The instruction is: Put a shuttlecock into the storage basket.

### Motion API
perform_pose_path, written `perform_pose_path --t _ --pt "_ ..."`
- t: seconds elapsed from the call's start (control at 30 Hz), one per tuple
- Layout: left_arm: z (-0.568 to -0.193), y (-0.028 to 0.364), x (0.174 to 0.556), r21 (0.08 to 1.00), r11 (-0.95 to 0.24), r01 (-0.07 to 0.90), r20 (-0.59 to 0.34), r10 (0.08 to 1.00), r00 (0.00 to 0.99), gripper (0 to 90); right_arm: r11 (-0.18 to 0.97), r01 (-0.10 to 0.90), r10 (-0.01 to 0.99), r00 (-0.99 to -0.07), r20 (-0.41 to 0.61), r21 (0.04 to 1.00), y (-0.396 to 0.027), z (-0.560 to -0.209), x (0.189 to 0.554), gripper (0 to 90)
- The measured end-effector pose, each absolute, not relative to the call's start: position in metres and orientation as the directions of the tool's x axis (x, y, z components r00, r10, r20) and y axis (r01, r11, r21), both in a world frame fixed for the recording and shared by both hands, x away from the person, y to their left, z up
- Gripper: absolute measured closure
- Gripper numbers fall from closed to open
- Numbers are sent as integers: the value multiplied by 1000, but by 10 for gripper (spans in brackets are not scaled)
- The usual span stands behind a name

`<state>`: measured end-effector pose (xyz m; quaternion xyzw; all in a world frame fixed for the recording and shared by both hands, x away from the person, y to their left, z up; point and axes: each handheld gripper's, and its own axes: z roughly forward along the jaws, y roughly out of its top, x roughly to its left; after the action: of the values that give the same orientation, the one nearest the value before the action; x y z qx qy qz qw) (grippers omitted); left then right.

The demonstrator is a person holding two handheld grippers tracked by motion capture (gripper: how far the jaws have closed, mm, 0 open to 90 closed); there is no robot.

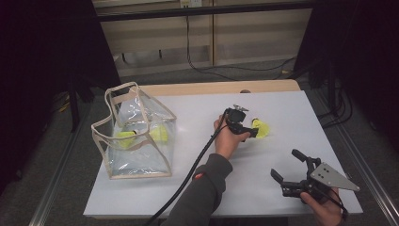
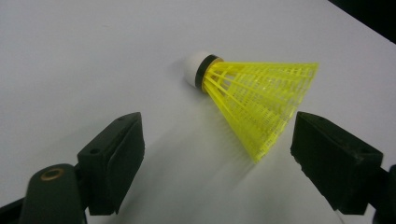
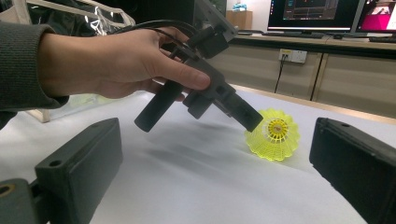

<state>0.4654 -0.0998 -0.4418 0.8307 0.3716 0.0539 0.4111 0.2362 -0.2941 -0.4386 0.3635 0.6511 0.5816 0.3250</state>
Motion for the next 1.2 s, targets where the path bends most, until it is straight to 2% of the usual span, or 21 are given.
perform_pose_path --t 0.67,0.8,1.0,1.2 --pt "-460 -107 483 753 -349 558 -204 682 702 384 58 94 851 -525 0 994 -294 -439 236 23" --pt "-465 -108 487 757 -336 561 -214 683 698 487 56 96 852 -523 2 994 -295 -438 236 23" --pt "-464 -105 489 759 -311 572 -257 664 702 814 51 100 853 -523 9 994 -296 -439 236 23" --pt "-457 -101 486 745 -299 596 -309 637 706 836 45 96 854 -520 12 994 -296 -438 236 23"
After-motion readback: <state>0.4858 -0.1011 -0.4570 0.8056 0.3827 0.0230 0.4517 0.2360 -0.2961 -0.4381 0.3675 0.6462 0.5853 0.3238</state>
